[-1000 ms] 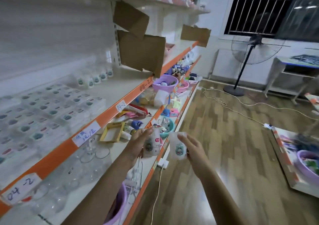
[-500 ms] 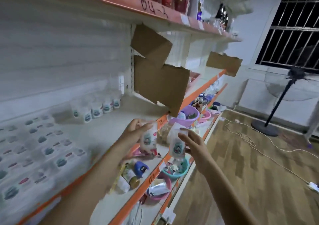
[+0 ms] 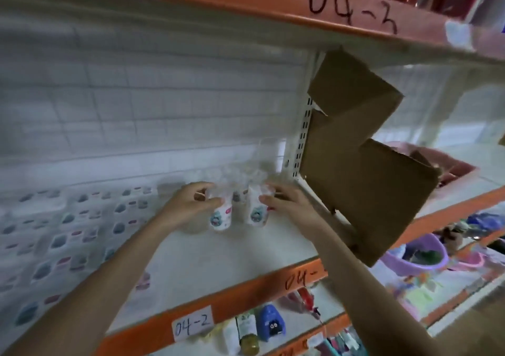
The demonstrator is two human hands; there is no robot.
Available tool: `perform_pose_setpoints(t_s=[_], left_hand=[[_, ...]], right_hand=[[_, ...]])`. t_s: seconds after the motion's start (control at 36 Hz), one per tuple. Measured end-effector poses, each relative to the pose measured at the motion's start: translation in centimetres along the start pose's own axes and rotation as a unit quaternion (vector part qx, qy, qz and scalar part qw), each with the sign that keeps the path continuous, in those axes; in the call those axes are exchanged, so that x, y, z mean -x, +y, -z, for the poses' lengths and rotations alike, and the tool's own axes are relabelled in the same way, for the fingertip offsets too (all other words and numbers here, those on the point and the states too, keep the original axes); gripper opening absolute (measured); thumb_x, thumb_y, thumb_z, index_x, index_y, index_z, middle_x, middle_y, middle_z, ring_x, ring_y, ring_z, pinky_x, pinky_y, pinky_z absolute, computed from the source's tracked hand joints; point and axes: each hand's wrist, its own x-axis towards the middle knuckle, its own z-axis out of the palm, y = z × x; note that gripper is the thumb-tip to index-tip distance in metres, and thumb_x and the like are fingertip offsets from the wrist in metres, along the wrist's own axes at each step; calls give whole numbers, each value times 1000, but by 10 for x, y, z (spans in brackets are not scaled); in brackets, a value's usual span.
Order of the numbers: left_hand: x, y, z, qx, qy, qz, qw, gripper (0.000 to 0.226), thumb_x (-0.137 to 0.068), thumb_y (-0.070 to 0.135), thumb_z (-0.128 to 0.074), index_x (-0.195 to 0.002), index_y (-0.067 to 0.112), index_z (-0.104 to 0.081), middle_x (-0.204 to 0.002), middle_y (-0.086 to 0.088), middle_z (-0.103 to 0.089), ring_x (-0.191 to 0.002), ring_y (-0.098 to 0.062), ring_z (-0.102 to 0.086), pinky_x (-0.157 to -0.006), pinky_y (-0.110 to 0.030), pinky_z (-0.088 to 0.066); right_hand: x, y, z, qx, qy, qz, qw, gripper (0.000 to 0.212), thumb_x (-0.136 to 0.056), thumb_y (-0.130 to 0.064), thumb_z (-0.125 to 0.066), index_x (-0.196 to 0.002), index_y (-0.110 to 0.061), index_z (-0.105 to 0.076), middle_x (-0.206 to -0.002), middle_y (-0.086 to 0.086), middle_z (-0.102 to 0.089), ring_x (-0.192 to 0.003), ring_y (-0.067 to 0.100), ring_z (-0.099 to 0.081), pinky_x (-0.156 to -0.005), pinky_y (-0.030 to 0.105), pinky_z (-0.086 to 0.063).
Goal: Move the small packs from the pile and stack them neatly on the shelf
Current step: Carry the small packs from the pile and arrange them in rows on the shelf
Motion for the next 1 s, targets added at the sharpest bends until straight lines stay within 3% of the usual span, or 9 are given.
perform_pose_setpoints(t_s=[0.06,0.11,0.25,0.33,0.42,0.53,0.58,0.67,1.0], left_hand=[[-1,-3,3,-18,31,17,999,32,-64,42,-76,-89,29,-62,-76,19,-68,-71,9,-62,-69,-11,-46],[-2,-6,2,-27,48,26,998,12,-81,13,-70,-88,17,-62,-76,13,-66,-66,12,-60,-63,-5,-43],[4,-15,-6,-10,95,54,994,22,-81,-4,-65,-86,16,-58,-82,4,-61,-66,8,-61,-59,-5,-44],[9,-26,-12,-7,107,76,991,27,-79,-2,-67,-100,12,-58,-87,4,-61,-78,-4,-61,-61,-6,-45],[13,-30,-13,0,128,87,988,28,-80,-2,-67,-100,16,-59,-92,4,-64,-76,5,-64,-66,-8,-47],[9,-30,-13,-28,153,94,983,41,-78,7,-71,-117,9,-57,-114,-6,-61,-105,-18,-60,-80,-16,-48],[6,-28,-14,-39,163,100,981,46,-79,6,-70,-122,6,-54,-114,-5,-58,-107,-18,-57,-78,-14,-46],[2,-25,-15,-60,166,94,980,49,-79,9,-71,-124,5,-52,-117,-5,-56,-108,-19,-56,-86,-23,-43],[-1,-28,-10,-35,185,92,978,48,-80,9,-70,-125,6,-52,-119,-7,-56,-104,-14,-53,-80,-16,-42]], right_hand=[[-19,6,-6,0,-40,-1,999,55,-74,-31,-75,-124,-17,-56,-123,9,-57,-111,22,-57,-95,39,-49],[-35,12,-11,-4,-75,-4,997,50,-79,-20,-73,-125,-13,-54,-123,12,-56,-108,23,-58,-90,33,-52],[-59,27,-25,-33,-135,15,990,45,-81,-2,-67,-124,-5,-53,-112,2,-56,-91,6,-58,-68,12,-50],[-69,38,-28,-7,-169,28,985,45,-77,0,-71,-118,-9,-55,-109,2,-60,-97,15,-61,-81,23,-53],[-75,44,-30,-4,-178,47,983,45,-73,5,-72,-113,-11,-56,-106,7,-61,-100,23,-60,-90,39,-49],[-83,41,-33,14,-198,67,978,51,-77,2,-70,-124,-8,-52,-104,-8,-56,-103,18,-58,-89,31,-48],[-88,40,-36,36,-193,82,977,51,-78,-3,-71,-125,-8,-53,-109,-4,-54,-107,19,-57,-94,32,-47],[-92,39,-39,81,-184,109,973,52,-79,-12,-72,-128,-12,-53,-123,8,-47,-109,18,-53,-99,30,-43],[-95,47,-49,91,-130,149,976,52,-77,-17,-75,-124,-11,-55,-118,5,-48,-98,15,-55,-73,5,-41]])
